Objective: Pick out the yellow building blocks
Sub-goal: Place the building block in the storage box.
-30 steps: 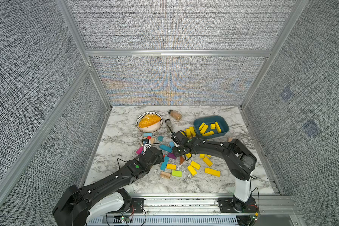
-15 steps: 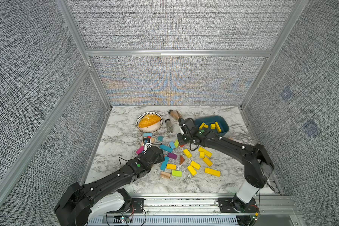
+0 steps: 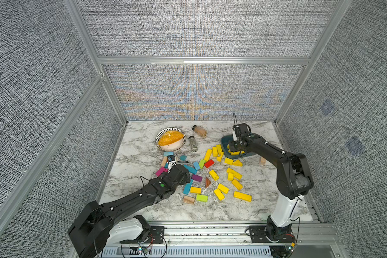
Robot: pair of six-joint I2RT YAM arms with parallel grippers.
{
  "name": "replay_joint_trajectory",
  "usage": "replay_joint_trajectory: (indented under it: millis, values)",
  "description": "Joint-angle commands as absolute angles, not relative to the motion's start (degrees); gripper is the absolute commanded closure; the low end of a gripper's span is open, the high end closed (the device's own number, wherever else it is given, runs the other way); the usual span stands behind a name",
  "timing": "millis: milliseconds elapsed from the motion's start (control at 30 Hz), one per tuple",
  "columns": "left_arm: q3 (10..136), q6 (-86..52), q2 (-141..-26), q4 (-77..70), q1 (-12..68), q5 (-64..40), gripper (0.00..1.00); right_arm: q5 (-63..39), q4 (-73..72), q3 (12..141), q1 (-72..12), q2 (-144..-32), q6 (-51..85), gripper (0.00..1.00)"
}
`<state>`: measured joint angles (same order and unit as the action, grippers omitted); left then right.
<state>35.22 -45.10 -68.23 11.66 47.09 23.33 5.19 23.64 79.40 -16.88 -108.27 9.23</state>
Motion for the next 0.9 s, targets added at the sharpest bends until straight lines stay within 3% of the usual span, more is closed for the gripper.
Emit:
replay_joint_trajectory:
  millis: [0,267,667,867]
  values:
    - [36.6,-45.5,-69.9,10.2,47.0,22.0,0.04,2.4,22.7,81.0,-16.8,-110.7,7.6,0.78]
    - [38.0,-44.8,-70.9,11.0,47.0,21.8,0.04,1.5,22.4,81.4,-16.3,-113.9,7.1,0.75]
    - [40.3,-42.6,-70.9,13.1,47.0,21.8,0.05,0.2,21.4,80.8,-16.3,-112.3,7.4,0.51]
    - [41.9,-39.0,-68.2,17.7,47.0,22.0,0.05,0.4,21.7,81.4,-16.3,-106.0,7.3,0.47]
